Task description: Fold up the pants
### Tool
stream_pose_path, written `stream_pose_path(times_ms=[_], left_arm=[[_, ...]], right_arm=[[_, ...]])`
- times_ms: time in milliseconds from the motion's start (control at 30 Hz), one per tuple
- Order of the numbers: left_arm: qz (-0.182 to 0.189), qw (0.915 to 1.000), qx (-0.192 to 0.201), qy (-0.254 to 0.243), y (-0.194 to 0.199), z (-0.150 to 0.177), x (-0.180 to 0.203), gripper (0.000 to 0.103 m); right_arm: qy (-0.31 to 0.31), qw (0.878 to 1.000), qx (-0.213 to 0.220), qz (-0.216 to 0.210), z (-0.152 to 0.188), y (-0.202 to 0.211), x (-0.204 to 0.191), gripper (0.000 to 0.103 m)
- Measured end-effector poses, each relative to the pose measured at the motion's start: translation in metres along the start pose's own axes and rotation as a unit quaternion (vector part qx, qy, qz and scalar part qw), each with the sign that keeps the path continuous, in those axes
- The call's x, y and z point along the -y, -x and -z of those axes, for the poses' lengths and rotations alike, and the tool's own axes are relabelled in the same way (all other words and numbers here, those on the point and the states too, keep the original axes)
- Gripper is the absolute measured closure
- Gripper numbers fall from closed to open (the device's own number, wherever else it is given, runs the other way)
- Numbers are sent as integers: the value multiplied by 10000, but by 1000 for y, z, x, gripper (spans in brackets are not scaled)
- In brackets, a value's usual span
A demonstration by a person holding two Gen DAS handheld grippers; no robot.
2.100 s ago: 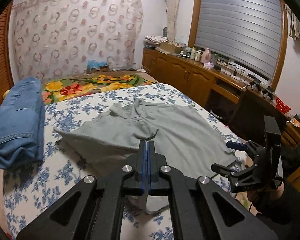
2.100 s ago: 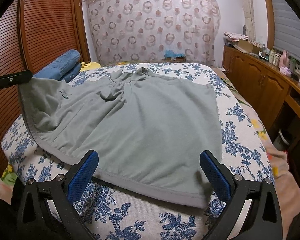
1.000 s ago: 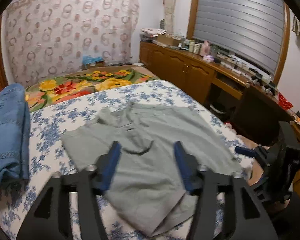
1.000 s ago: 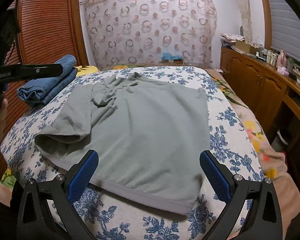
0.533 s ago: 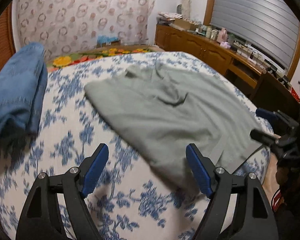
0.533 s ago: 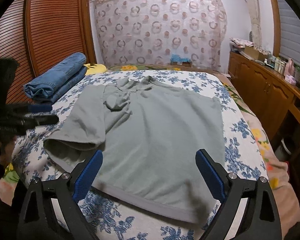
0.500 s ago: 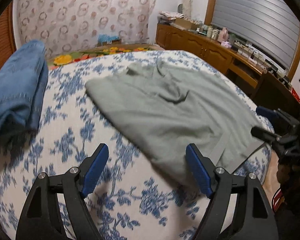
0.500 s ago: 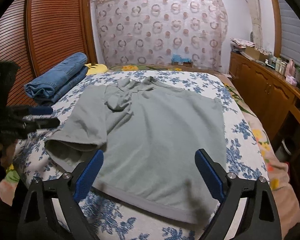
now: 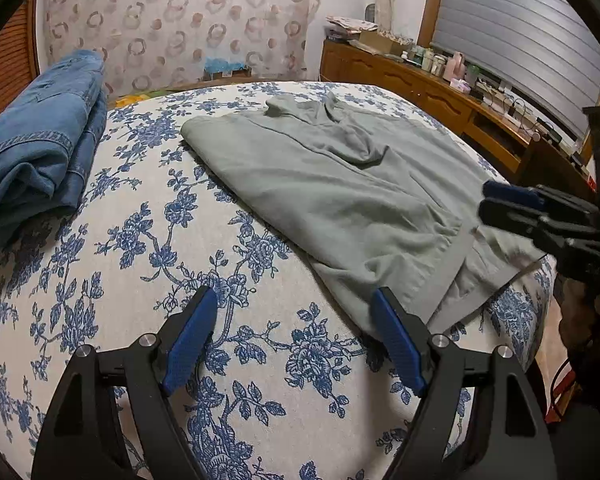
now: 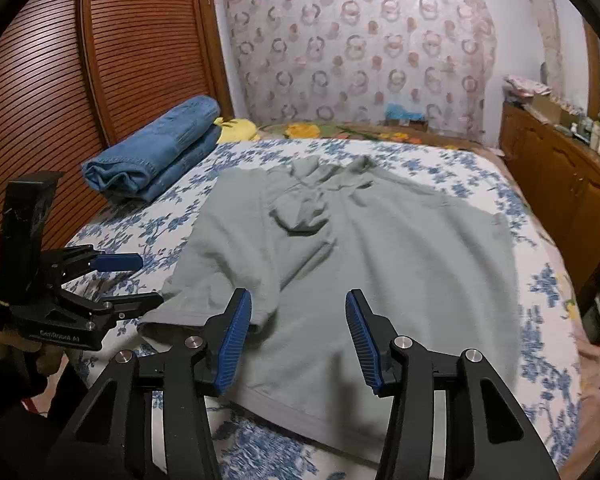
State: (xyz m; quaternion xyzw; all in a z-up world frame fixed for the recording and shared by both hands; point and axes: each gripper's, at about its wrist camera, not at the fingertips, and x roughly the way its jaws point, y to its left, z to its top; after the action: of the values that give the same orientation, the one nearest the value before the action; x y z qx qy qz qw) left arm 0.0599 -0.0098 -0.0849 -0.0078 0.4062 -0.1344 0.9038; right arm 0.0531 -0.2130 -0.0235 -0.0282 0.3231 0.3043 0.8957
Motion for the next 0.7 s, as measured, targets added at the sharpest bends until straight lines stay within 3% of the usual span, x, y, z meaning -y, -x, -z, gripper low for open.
stream_pose_path(times_ms=[367,600,700], left_arm=[[22,9999,105,46,2,3,-1,23],[58,9999,121,101,4,3,-1,23],[95,9998,50,195,6,1,-3,23]], right_arm=[[-94,9976,-503,-460,-11,-42,7,63],[-98,9965,-589,-577,-15,-53,6,92],[-104,9976,-429,-540,-18,-46,6,97]])
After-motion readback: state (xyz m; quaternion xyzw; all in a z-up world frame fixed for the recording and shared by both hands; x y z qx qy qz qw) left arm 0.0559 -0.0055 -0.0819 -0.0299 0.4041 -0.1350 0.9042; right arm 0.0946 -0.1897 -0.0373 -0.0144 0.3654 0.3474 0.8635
